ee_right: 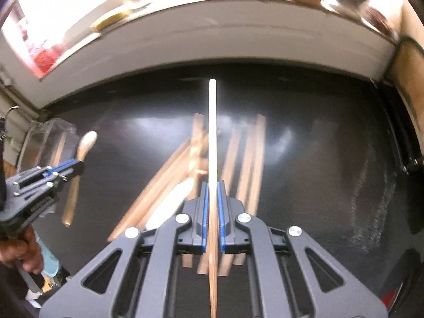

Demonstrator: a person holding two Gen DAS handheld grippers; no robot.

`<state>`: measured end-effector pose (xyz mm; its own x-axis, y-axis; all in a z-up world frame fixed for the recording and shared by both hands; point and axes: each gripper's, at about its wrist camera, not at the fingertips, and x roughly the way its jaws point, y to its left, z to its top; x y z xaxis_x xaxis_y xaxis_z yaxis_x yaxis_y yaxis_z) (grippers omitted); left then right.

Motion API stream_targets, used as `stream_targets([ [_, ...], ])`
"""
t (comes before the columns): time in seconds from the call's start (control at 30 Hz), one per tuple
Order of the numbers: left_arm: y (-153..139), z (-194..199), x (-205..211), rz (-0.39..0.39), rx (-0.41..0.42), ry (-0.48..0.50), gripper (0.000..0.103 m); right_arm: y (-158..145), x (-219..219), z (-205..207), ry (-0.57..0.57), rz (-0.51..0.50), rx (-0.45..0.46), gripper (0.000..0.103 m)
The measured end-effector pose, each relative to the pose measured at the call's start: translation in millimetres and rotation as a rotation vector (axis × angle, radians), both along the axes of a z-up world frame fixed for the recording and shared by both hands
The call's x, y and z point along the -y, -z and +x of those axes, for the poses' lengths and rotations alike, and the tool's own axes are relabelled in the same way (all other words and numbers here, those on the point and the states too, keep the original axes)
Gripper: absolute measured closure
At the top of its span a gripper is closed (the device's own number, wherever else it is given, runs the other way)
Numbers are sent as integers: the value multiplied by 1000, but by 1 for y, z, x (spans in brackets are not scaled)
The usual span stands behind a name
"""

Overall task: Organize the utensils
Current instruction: 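Carry spoon and chopstick into the clear tray and open both tools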

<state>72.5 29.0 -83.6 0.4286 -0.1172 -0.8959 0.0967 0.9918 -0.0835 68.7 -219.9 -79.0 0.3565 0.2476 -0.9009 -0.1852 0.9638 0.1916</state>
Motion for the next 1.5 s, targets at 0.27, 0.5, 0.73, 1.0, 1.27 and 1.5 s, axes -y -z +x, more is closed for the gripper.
stream_targets([
  [0.27,-29,-26,-115,-5,-12,-168,92,-35,-130,-6,-178,143,-18,96],
  [0.5,-38,-49,-239,20,-12,-317,92,-41,-276,-8,-317,283,-96,96],
  [0.73,-16,-49,-303,7,-50,-353,92,-4,-367,1,-290,323,-216,96],
  [1.0,30,-22,-328,-93,-93,-329,92,41,-403,18,-225,293,-330,96],
  [1.27,50,-9,-328,-88,-129,-306,92,67,-415,30,-189,275,-398,96],
  [1.5,52,-6,-328,-87,-140,-281,90,64,-419,39,-201,257,-402,89],
])
